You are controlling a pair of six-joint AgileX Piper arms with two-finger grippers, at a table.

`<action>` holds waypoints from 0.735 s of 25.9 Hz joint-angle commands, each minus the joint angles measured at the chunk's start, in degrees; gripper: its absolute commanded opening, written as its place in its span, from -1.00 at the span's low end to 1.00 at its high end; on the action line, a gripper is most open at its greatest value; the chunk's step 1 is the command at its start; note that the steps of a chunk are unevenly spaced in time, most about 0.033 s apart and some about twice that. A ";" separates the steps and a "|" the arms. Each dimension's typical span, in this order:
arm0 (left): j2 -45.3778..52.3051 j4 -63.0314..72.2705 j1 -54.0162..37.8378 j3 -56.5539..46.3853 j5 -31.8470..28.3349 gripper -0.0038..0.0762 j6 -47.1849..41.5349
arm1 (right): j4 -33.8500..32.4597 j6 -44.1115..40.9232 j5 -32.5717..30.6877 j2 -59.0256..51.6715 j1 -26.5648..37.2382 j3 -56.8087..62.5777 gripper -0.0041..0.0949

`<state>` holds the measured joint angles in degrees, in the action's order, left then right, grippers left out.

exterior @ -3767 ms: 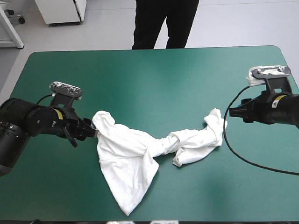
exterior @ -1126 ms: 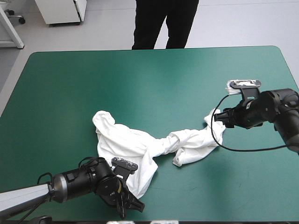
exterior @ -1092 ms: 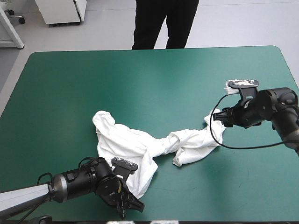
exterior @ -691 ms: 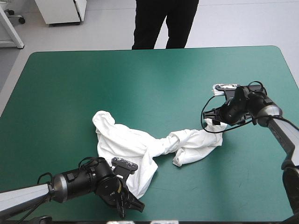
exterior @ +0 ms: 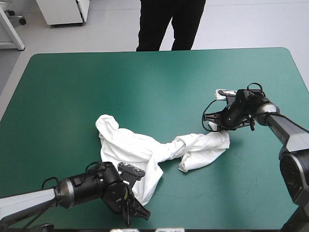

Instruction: Fold the cloth

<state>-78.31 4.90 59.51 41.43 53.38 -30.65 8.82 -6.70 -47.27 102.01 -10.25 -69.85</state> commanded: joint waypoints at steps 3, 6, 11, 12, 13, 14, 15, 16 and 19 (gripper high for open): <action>-0.73 -21.06 0.36 12.54 7.72 -0.93 -5.26 | -2.01 2.00 -2.12 -7.92 -0.02 -0.23 -0.95; -0.73 -29.60 -2.28 22.91 12.54 -0.92 -3.71 | -3.60 3.51 -2.69 -14.11 -0.02 -2.20 -0.95; -0.73 -29.45 -11.19 36.16 12.74 -0.92 5.56 | -2.83 5.92 -7.21 -20.45 -0.02 -10.14 -0.95; -0.73 -29.45 -13.16 38.83 12.74 -0.92 7.52 | -2.71 6.34 -8.36 -21.54 -0.02 -12.97 -0.95; -0.85 -29.45 -14.68 41.37 12.74 -0.92 9.00 | -2.71 6.34 -9.37 -22.17 -0.02 -14.99 -0.95; -0.85 -29.17 -16.52 43.85 12.74 -0.92 10.78 | -2.71 6.70 -10.29 -22.85 -0.02 -17.56 -0.95; -0.85 -28.51 -18.45 46.23 12.74 -0.92 12.40 | -2.43 7.05 -10.94 -23.44 -0.02 -20.26 -0.95; -0.85 -27.50 -20.07 48.19 12.74 -0.92 13.84 | -1.99 7.37 -11.25 -23.96 -0.02 -22.39 -0.95; -0.85 -21.86 -28.20 57.33 11.76 -0.92 21.38 | 1.03 10.00 -12.73 -24.93 -0.13 -33.32 -0.95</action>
<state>-81.02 -19.28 35.79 91.67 67.55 -14.32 7.86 0.89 -61.45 79.84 -10.32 -95.08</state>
